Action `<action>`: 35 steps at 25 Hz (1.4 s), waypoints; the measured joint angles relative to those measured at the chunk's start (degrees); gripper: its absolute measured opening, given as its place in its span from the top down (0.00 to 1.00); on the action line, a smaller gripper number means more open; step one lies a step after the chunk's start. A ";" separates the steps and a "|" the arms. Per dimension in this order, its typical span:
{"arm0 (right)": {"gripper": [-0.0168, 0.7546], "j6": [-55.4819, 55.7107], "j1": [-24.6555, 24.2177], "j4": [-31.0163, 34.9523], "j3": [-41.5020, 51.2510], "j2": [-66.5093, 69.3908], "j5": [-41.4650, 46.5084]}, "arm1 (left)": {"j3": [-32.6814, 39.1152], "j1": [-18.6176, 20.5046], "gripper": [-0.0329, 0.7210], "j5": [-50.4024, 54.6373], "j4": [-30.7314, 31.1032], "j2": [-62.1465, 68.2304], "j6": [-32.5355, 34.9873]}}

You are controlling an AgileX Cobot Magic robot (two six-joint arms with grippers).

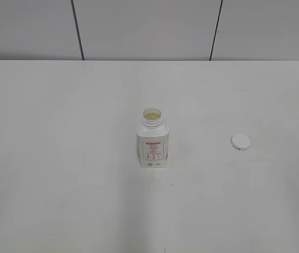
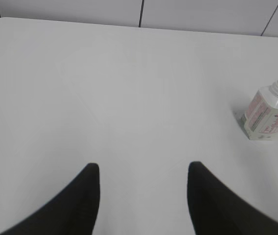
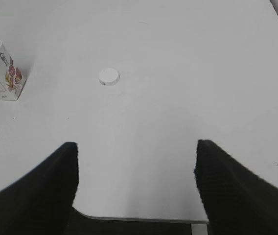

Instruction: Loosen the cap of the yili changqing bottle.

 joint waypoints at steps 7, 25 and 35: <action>0.22 0.00 0.00 0.00 0.00 0.00 0.00 | 0.00 -0.27 0.51 0.00 0.00 0.00 0.00; 0.22 0.00 0.00 0.00 0.00 0.00 0.00 | 0.00 -0.27 0.55 -0.01 0.00 0.00 0.00; 0.22 0.00 0.00 0.00 0.00 0.00 0.00 | 0.00 -0.27 0.57 -0.01 0.00 0.00 0.00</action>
